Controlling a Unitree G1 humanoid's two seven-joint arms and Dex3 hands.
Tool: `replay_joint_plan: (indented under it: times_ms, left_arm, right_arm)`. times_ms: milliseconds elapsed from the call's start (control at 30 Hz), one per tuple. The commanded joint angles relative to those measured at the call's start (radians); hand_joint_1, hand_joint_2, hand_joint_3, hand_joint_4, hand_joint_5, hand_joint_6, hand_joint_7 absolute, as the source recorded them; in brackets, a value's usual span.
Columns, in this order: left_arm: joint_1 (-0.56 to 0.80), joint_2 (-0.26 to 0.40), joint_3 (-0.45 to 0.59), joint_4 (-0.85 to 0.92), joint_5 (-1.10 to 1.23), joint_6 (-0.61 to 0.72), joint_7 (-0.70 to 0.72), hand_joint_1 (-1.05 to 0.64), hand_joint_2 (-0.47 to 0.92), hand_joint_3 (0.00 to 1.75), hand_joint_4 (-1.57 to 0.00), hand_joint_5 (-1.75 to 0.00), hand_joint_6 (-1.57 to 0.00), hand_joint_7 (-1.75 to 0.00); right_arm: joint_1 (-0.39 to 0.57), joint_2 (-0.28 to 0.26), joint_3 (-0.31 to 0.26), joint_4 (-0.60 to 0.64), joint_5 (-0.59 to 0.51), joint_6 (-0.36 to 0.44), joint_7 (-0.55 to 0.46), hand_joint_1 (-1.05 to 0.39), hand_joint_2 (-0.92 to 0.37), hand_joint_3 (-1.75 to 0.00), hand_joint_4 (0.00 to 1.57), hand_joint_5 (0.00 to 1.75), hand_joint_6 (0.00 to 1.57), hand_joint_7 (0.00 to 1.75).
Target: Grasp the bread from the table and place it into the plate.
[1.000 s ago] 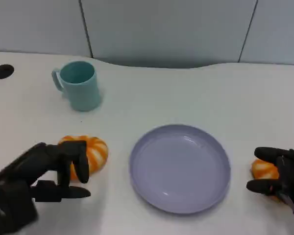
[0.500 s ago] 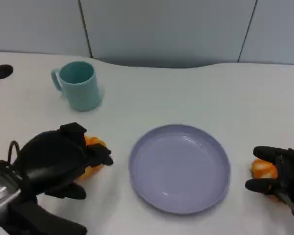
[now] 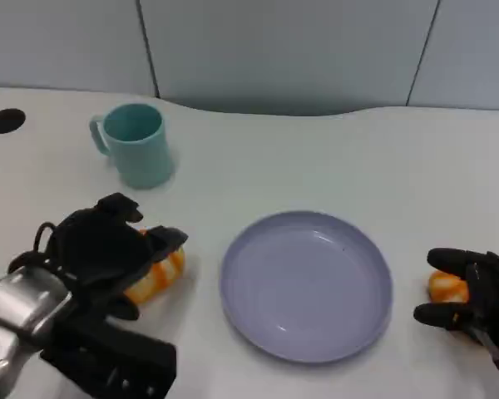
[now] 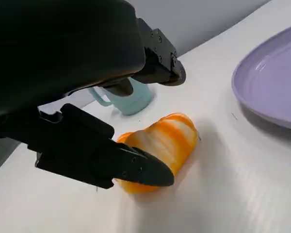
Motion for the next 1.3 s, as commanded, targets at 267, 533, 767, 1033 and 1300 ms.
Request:
replay_joint_plan:
  times_ms: [267,533,767,1033,1300]
  left_arm:
    - [-0.207,-0.093,-0.143,0.338,0.019,0.143,0.010,-0.72,0.79,0.02,0.00,-0.31,-0.13,-0.01]
    - [-0.326,-0.144,-0.226,0.584,-0.015,0.156,0.009,-0.81,0.84,0.02,0.00,-0.24,-0.13,-0.01]
    - [-0.418,-0.200,-0.310,0.810,-0.022,0.150,0.061,-0.88,0.91,0.03,-0.02,-0.18,-0.05,0.00]
    - [-0.451,-0.223,-0.334,0.971,-0.099,0.076,0.166,-0.88,0.92,0.18,-0.07,-0.20,-0.07,-0.01]
    - [-0.468,-0.226,-0.305,1.015,-0.193,0.048,0.230,-0.43,0.90,0.01,-0.39,-0.19,-0.36,-0.08]
  right_arm:
    - [0.004,-0.009,-0.006,-0.002,0.000,-0.010,0.009,-0.32,-0.92,-0.41,0.50,1.03,0.47,0.77]
    - [0.009,-0.007,-0.004,-0.007,-0.001,-0.019,0.011,-0.33,-0.92,-0.42,0.50,1.04,0.47,0.78]
    - [0.013,-0.007,-0.007,-0.014,0.003,-0.015,0.012,-0.33,-0.92,-0.42,0.50,1.03,0.47,0.79]
    - [0.023,-0.009,-0.008,-0.028,-0.001,-0.020,0.011,-0.34,-0.92,-0.43,0.50,1.04,0.48,0.81]
    - [0.026,-0.006,-0.010,-0.034,0.003,-0.021,0.010,-0.34,-0.92,-0.44,0.51,1.05,0.46,0.81]
